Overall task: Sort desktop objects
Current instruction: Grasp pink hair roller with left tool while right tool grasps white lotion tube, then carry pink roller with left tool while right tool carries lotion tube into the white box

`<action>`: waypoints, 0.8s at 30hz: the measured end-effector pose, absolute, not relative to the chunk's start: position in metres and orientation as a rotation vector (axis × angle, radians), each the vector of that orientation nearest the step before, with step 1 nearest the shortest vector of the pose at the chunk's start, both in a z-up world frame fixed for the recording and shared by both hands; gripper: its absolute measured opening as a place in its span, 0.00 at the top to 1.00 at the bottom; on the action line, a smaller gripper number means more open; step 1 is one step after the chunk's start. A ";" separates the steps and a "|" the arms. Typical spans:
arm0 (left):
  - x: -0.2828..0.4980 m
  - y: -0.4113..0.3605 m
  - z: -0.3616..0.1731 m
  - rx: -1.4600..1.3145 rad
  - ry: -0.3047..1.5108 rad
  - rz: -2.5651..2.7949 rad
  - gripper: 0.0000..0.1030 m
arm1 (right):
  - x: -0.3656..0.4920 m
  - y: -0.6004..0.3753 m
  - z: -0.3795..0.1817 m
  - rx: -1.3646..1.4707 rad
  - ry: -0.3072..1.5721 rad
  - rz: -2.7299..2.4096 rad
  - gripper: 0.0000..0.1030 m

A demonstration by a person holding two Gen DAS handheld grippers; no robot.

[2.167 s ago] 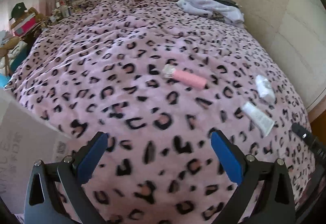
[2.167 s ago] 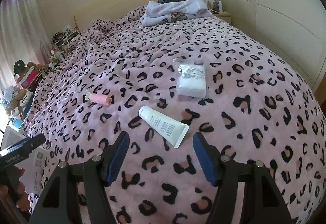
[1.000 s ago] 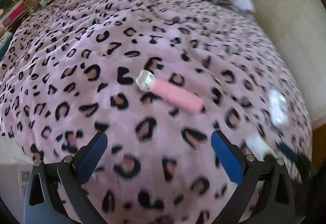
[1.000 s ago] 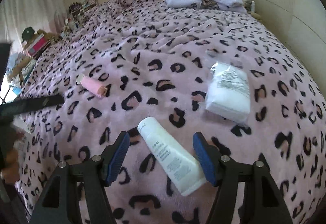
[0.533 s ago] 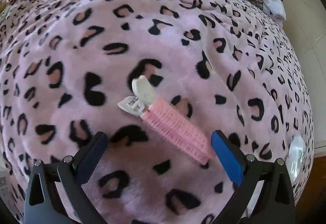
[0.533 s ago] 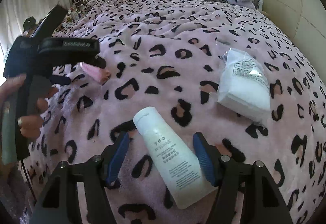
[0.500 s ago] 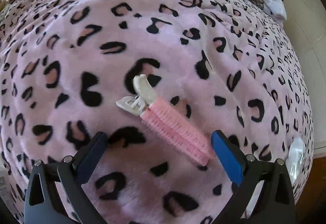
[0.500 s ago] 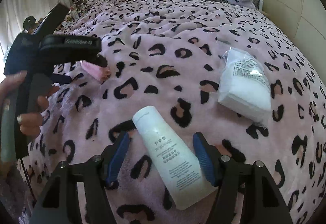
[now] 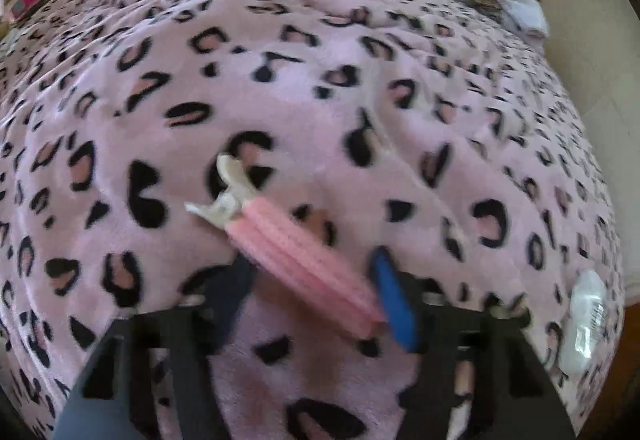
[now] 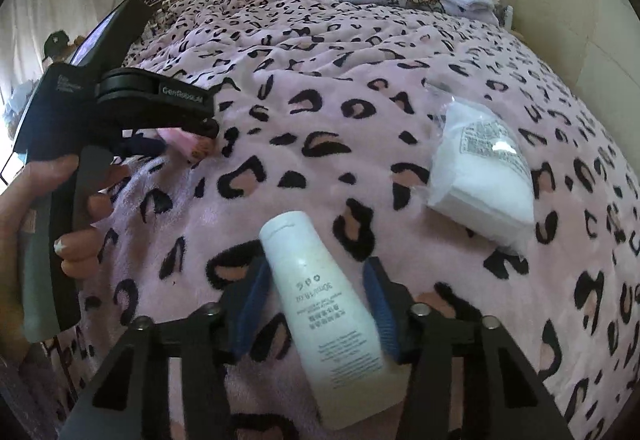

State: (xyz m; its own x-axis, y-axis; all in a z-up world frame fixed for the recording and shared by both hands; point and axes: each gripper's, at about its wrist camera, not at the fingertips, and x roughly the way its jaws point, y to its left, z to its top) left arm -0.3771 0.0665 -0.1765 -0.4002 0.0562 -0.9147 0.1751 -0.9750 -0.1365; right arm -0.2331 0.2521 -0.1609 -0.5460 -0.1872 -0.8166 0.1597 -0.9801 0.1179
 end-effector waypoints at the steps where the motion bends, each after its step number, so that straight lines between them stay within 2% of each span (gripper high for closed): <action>1: -0.377 0.069 -0.175 1.676 0.310 -2.556 0.49 | -0.232 0.254 -0.161 1.380 -0.060 -2.599 0.60; 5: -0.372 0.076 -0.172 1.659 0.259 -2.596 0.56 | -0.227 0.259 -0.158 1.371 -0.118 -2.600 0.67; 14: -0.343 0.080 -0.153 1.640 0.187 -2.700 0.66 | -0.212 0.272 -0.150 1.332 -0.275 -2.597 0.67; 19: -0.322 0.073 -0.148 1.671 0.181 -2.737 0.68 | -0.202 0.272 -0.142 1.309 -0.315 -2.597 0.67; 24: -0.313 0.059 -0.153 1.725 0.270 -2.722 0.68 | -0.194 0.268 -0.139 1.307 -0.339 -2.583 0.67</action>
